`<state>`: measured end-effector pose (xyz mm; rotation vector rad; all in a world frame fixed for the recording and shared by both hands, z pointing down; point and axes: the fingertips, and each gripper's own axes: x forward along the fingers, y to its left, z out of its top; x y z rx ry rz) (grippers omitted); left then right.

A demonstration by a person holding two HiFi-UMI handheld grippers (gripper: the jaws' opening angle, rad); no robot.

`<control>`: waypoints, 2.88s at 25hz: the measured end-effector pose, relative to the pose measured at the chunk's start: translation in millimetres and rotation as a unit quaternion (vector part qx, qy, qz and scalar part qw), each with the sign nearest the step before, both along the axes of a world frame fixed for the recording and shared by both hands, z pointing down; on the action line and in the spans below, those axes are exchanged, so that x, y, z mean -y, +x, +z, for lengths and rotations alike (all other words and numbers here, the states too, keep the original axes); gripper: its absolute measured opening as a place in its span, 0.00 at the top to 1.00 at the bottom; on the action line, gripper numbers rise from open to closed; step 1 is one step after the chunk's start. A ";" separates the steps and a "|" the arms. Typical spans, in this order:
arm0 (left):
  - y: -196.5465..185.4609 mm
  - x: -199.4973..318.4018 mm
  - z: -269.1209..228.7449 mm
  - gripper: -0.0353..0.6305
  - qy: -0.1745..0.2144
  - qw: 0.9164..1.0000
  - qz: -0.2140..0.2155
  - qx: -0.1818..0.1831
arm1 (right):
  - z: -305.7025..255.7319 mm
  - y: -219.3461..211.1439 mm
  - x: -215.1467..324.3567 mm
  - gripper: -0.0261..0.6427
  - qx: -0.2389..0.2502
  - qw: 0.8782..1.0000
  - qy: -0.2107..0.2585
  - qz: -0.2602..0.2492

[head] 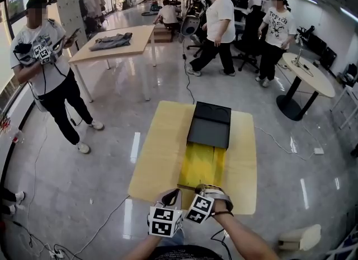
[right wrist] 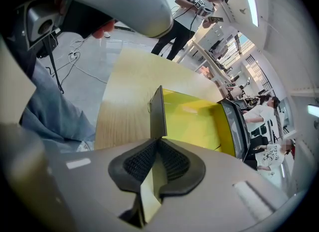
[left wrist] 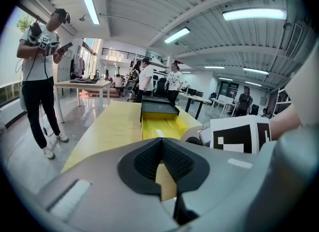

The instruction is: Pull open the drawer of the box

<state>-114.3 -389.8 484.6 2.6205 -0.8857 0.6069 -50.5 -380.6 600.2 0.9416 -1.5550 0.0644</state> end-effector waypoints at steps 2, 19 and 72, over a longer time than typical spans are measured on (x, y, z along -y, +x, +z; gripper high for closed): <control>-1.2 -6.4 6.4 0.92 0.001 1.000 -0.002 0.001 | 4.9 0.0 -3.3 0.90 0.008 1.000 0.010 0.007; -16.5 -93.3 -8.9 0.92 0.011 0.999 -0.049 -0.017 | -50.0 -18.2 -84.7 0.95 0.232 0.959 0.113 0.120; -213.4 -308.8 -22.5 0.93 0.086 0.988 -0.125 0.000 | -135.5 -250.4 -304.9 0.95 0.500 0.834 0.205 0.111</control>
